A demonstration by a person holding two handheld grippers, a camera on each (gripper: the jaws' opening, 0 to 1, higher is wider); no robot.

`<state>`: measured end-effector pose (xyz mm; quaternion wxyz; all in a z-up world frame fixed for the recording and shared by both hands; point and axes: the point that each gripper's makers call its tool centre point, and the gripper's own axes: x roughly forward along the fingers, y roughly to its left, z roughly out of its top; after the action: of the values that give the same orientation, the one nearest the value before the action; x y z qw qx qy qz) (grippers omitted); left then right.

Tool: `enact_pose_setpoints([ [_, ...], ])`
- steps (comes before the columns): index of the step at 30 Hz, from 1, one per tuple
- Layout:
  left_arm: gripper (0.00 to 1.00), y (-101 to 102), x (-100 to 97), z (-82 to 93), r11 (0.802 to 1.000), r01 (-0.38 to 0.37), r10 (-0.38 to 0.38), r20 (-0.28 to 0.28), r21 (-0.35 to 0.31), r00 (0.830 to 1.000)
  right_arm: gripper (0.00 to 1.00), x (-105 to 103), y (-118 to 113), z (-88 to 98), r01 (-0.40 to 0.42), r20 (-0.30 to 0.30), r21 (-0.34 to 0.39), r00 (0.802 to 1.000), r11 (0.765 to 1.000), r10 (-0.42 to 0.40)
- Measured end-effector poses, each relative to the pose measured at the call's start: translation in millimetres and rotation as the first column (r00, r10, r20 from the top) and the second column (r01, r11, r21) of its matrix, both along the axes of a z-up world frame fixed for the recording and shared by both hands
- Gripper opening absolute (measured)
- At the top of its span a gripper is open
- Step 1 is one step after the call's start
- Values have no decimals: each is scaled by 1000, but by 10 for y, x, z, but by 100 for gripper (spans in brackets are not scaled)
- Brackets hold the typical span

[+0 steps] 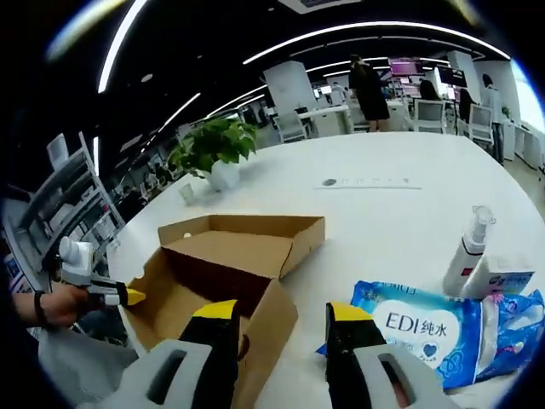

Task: Operate the shoe box by opening the lid, removing the specified soft item, and placing it in the target area until the item is outside and the box remains undamaged.

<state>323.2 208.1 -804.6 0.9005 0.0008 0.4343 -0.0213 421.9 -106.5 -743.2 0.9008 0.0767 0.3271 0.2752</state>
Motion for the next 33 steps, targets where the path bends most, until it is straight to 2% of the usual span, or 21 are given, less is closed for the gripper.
enact_pose_setpoints([
  [4,4,0,2,-3,1000,-7,7,1,-11,1000,37,169,85,36,7,3,-3,1000,1000,-7],
  [7,4,1,6,-7,1000,-9,9,1,-14,1000,36,364,119,52,40,-17,33,999,999,-40],
  [9,4,0,3,-8,1000,-12,12,1,-18,1000,36,434,164,47,41,-21,26,999,999,-41],
  [11,4,7,8,-13,1000,-16,16,1,-24,1000,36,495,207,25,35,-30,7,999,999,-35],
  [17,4,12,9,-12,998,-29,29,3,-47,1000,35,691,282,-31,49,-58,7,997,999,-49],
  [21,4,8,10,-13,998,-30,30,3,-49,1000,30,859,268,-86,106,-93,18,990,994,-104],
  [25,5,6,9,-14,998,-33,33,3,-53,999,29,999,300,-125,112,-101,-14,988,994,-113],
  [33,5,8,12,-13,997,-39,39,3,-63,999,24,1103,364,-233,102,-144,-78,983,992,-113],
])
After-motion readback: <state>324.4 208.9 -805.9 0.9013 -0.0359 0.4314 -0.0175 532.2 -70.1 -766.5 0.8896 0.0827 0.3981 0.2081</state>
